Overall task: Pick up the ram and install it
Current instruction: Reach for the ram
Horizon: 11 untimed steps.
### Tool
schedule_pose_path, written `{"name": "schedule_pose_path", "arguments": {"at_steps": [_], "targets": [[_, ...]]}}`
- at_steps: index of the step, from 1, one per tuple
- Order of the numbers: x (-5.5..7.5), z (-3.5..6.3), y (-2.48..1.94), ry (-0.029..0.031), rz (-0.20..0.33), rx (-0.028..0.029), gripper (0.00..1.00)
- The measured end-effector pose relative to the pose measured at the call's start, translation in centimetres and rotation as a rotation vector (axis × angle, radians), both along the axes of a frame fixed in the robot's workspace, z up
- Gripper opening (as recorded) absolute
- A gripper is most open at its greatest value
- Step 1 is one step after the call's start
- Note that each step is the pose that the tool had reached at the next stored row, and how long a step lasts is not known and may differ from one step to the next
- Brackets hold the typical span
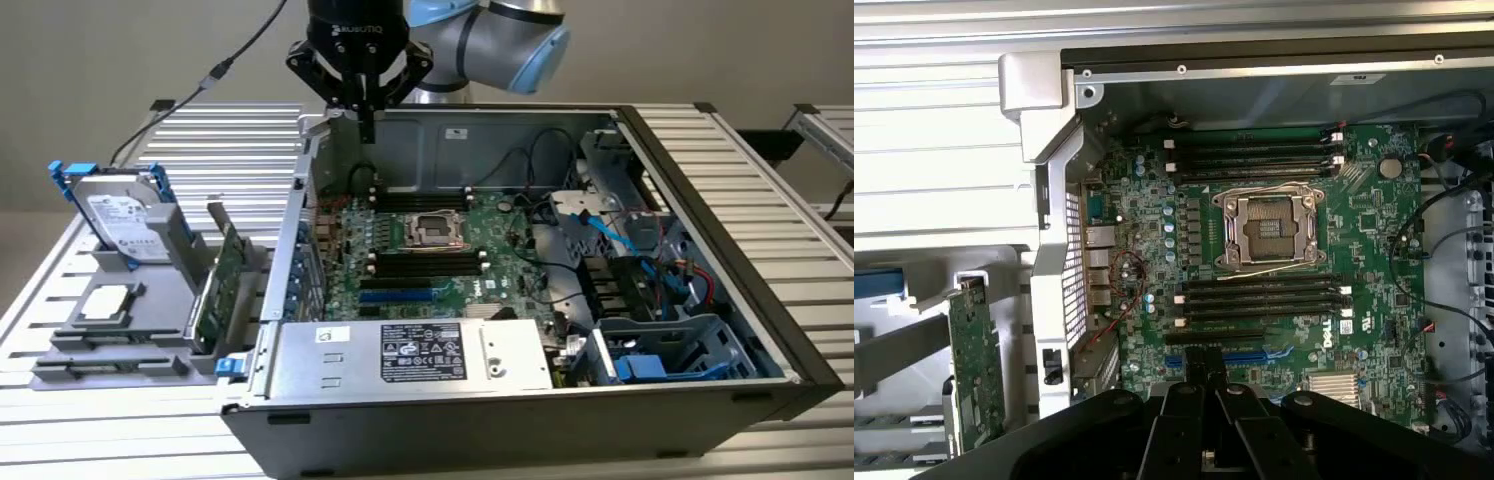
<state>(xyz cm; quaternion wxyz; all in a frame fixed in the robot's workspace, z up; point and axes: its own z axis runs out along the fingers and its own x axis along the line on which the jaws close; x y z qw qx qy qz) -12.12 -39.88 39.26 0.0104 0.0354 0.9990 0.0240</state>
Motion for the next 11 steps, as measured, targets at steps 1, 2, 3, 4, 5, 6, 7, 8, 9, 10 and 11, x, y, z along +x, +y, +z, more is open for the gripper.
{"name": "schedule_pose_path", "arguments": {"at_steps": [1, 2, 3, 4, 5, 6, 7, 8, 9, 10, 11], "targets": [[0.0, 0.0, 0.0, 0.0, 0.0, 0.0, 0.11], [0.0, 0.0, 0.0, 0.0, 0.0, 0.0, 0.11], [0.0, 0.0, 0.0, 0.0005, 0.0, 0.0, 0.11], [-0.1, -0.01, 0.0, 0.0095, 0.0, -0.0002, 0.11], [-0.3, -0.04, 0.0, 0.0194, 0.0, -0.0001, 0.11], [-0.6, -0.07, -0.01, 0.0268, 0.0, -0.0001, 0.11], [-0.9, -0.11, -0.03, 0.0337, 0.0, -0.0002, 0.11], [-1.2, -0.17, -0.03, 0.0406, 0.0, 0.0, 0.11], [-1.5, -0.21, -0.04, 0.0485, 0.0, 0.0, 0.11], [-1.8, -0.26, -0.07, 0.0546, 0.0, 0.0, 0.11], [-2.2, -0.33, -0.1, 0.0574, 0.0, 0.0, 0.11]]}}
